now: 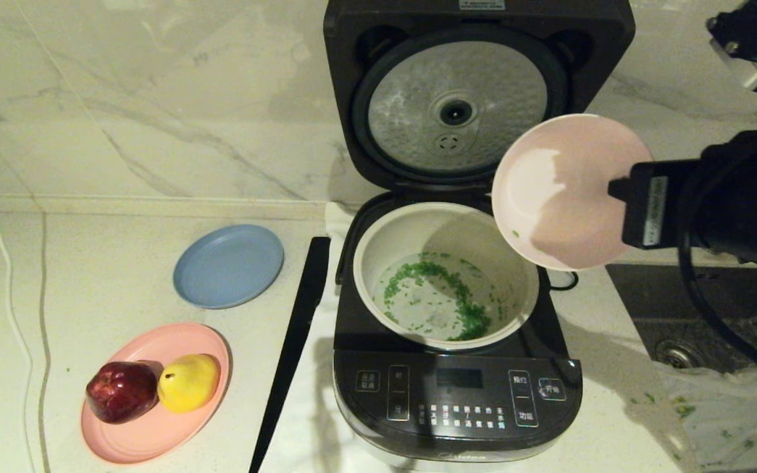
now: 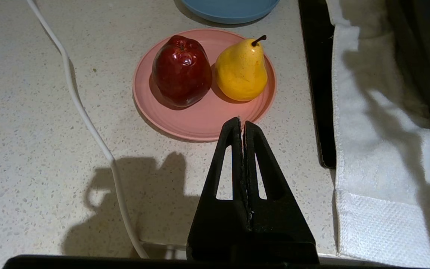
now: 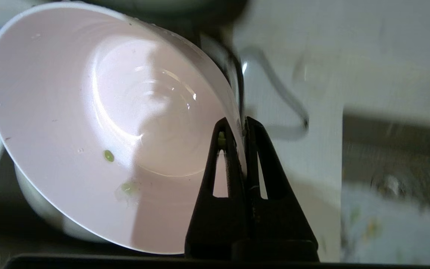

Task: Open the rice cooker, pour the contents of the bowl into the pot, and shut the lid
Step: Place the bowl on the table

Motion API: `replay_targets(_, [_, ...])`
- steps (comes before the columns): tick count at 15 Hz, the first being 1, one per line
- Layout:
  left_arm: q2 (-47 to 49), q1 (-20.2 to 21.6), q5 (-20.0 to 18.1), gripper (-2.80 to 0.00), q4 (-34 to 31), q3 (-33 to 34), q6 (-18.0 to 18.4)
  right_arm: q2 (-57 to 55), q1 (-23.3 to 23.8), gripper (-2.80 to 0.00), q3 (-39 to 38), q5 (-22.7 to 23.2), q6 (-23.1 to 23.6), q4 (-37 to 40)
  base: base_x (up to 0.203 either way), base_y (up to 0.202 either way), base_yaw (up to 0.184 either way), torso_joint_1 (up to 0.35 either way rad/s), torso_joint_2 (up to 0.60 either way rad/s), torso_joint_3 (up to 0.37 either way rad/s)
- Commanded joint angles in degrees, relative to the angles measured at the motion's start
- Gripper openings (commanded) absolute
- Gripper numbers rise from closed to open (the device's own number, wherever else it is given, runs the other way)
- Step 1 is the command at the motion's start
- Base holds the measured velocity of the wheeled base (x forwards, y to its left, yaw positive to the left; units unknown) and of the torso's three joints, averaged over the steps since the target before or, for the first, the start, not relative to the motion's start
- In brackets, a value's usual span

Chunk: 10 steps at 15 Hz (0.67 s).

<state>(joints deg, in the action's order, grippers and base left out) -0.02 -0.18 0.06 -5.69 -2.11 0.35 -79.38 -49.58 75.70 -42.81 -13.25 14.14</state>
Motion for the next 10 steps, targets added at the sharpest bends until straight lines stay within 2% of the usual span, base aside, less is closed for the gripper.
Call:
replay_targets(1, [-0.1, 0.0, 0.0, -2.80, 0.0, 0.0, 0.0, 7.4, 3.7, -2.80, -0.2, 7.6, -6.4, 16.0, 0.000, 0.000, 0.000, 0.000, 0.00, 0.000])
replay_targets(3, [-0.1, 0.0, 0.0, -2.80, 0.0, 0.0, 0.0, 10.2, 12.7, -2.80, -0.6, 15.9, -11.8, 24.2, 0.000, 0.000, 0.000, 0.000, 0.00, 0.000])
replay_targets(5, [-0.1, 0.0, 0.0, -2.80, 0.0, 0.0, 0.0, 12.9, 23.3, -2.80, -4.6, 24.9, -13.9, 28.2, 0.000, 0.000, 0.000, 0.000, 0.00, 0.000])
replay_targets(6, [-0.1, 0.0, 0.0, -2.80, 0.0, 0.0, 0.0, 14.1, 26.7, -2.80, -8.9, 28.1, -14.4, 29.1, 0.000, 0.000, 0.000, 0.000, 0.00, 0.000])
replay_targets(8, [-0.1, 0.0, 0.0, -2.80, 0.0, 0.0, 0.0, 15.4, 29.9, -2.80, -18.1, 31.7, -15.3, 29.7, 0.000, 0.000, 0.000, 0.000, 0.00, 0.000])
replay_targets(10, [-0.1, 0.0, 0.0, -2.80, 0.0, 0.0, 0.0, 15.1, 30.7, -2.80, -26.3, 34.0, -15.7, 26.0, 0.000, 0.000, 0.000, 0.000, 0.00, 0.000])
